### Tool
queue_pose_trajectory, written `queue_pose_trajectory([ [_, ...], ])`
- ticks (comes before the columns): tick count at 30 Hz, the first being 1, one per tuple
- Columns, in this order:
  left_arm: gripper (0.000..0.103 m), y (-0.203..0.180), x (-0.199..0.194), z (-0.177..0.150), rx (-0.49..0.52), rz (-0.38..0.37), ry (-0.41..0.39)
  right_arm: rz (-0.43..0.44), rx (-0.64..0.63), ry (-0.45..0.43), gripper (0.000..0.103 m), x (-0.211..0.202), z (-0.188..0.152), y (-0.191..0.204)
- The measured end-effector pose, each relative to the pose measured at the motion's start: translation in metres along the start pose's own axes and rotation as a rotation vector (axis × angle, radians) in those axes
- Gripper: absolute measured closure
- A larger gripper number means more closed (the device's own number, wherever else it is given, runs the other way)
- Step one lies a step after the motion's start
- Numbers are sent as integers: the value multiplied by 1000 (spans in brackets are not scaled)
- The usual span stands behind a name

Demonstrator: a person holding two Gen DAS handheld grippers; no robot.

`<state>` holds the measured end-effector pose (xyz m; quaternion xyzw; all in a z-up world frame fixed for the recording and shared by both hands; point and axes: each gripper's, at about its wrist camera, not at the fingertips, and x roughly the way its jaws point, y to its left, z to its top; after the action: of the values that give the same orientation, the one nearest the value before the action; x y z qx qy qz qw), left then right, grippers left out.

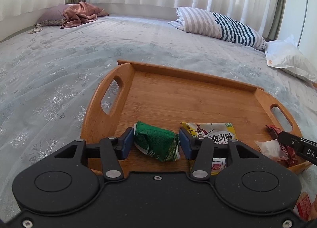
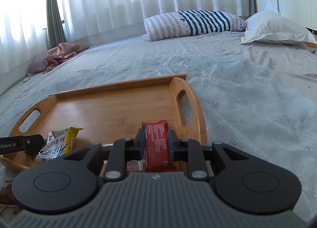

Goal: Organize snacks
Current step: 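Carry the green bag and red bar onto the tray and open both tools, then move both tools back over the remaining snack pile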

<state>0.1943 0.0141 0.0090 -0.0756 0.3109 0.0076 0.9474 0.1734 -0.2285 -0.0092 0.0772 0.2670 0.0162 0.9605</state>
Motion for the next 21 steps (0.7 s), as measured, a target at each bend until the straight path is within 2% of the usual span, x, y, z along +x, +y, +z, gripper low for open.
queue_pose_trajectory([
  [6, 46, 1, -1, 0, -6, 0, 5, -1, -4, -5, 69, -1, 1, 0],
  [8, 40, 1, -1, 0, -6, 0, 4, -2, -6, -10, 68, -3, 1, 0],
  [10, 25, 2, -3, 0, -10, 1, -1, -2, -8, -14, 68, -6, 2, 0],
  [11, 22, 3, -4, 0, -12, 3, -6, -1, -10, -16, 68, -7, 2, 0],
  [14, 15, 5, -10, 1, -15, 2, -18, -2, -19, -25, 61, -13, 2, 3],
  [15, 14, 5, -12, 1, -15, 0, -19, 0, -21, -29, 54, -15, 3, 3],
  [21, 7, 7, -29, -1, 4, -20, -33, 27, -27, -43, 44, -30, 3, 3],
])
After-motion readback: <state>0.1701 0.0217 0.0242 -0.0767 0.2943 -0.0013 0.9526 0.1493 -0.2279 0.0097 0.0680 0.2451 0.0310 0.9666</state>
